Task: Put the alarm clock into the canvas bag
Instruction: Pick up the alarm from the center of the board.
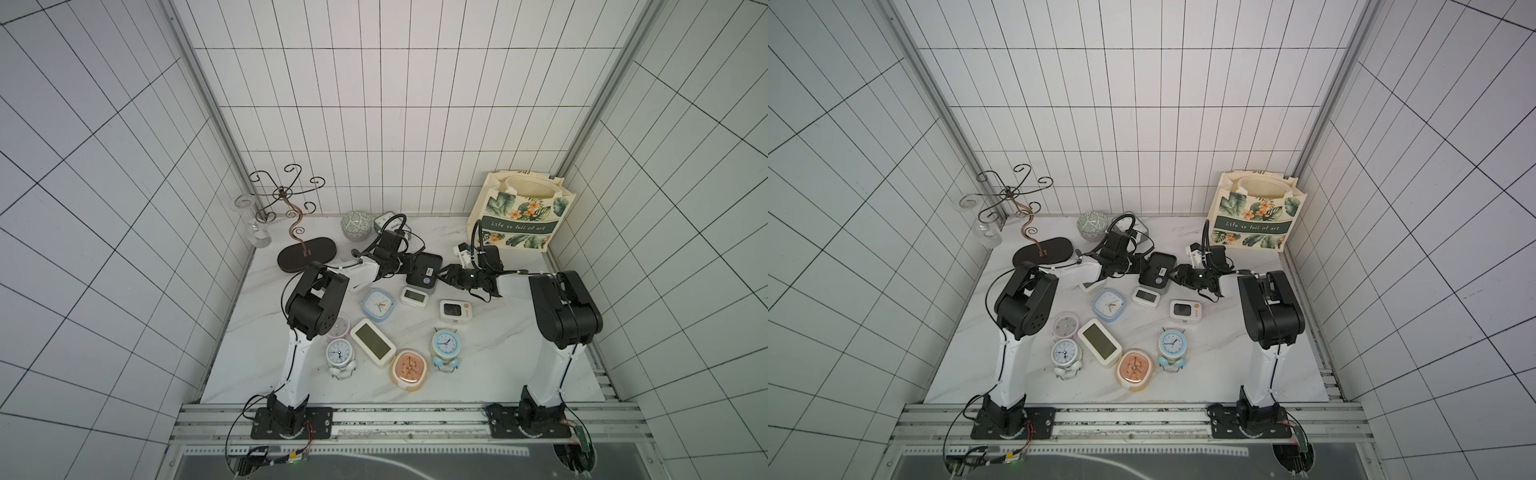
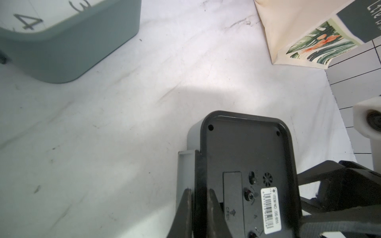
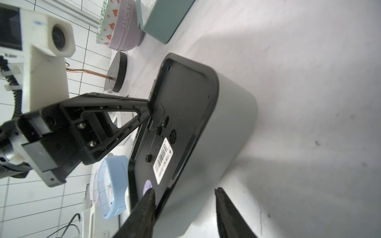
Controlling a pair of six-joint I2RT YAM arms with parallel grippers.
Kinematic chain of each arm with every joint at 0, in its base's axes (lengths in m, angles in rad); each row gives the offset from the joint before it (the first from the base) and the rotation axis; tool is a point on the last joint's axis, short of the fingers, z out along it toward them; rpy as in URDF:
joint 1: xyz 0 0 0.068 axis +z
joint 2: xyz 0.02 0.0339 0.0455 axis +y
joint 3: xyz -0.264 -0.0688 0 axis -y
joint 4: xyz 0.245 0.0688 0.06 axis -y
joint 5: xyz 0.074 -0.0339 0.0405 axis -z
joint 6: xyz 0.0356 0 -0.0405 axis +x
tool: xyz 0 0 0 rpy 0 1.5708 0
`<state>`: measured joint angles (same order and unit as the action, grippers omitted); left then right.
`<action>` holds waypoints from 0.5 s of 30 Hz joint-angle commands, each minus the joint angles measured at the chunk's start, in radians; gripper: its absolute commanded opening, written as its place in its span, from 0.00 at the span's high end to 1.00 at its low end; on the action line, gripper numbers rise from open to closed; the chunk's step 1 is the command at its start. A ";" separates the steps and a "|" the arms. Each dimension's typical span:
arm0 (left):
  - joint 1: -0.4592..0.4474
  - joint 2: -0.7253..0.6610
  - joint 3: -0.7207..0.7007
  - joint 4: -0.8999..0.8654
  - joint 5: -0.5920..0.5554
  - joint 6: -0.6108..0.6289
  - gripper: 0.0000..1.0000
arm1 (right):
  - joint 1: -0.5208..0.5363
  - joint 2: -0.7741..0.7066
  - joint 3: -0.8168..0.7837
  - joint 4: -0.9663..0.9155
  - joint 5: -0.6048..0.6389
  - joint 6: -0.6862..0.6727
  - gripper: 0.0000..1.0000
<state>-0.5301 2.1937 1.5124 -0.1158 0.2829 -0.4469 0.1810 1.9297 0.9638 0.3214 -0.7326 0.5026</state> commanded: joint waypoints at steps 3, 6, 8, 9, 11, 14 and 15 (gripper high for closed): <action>0.018 0.052 -0.042 -0.047 0.003 0.001 0.90 | -0.008 0.017 -0.049 0.165 -0.030 0.153 0.33; 0.018 0.051 -0.043 -0.040 0.011 0.000 0.90 | -0.008 0.028 -0.081 0.274 -0.038 0.249 0.31; 0.018 0.049 -0.041 -0.034 0.019 -0.003 0.90 | -0.006 0.051 -0.088 0.343 -0.052 0.303 0.31; 0.018 0.047 -0.041 -0.033 0.021 -0.003 0.90 | -0.005 0.063 -0.090 0.371 -0.056 0.332 0.31; 0.018 0.047 -0.040 -0.033 0.021 -0.003 0.90 | -0.002 0.079 -0.101 0.425 -0.057 0.387 0.31; 0.018 0.046 -0.041 -0.035 0.022 0.001 0.90 | 0.005 0.096 -0.110 0.470 -0.047 0.440 0.30; 0.018 0.046 -0.041 -0.033 0.024 0.001 0.90 | 0.007 0.102 -0.113 0.487 -0.045 0.457 0.29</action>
<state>-0.5175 2.1941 1.5021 -0.0921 0.3115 -0.4477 0.1822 2.0140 0.8921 0.6930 -0.7654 0.8570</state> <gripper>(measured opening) 0.104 0.702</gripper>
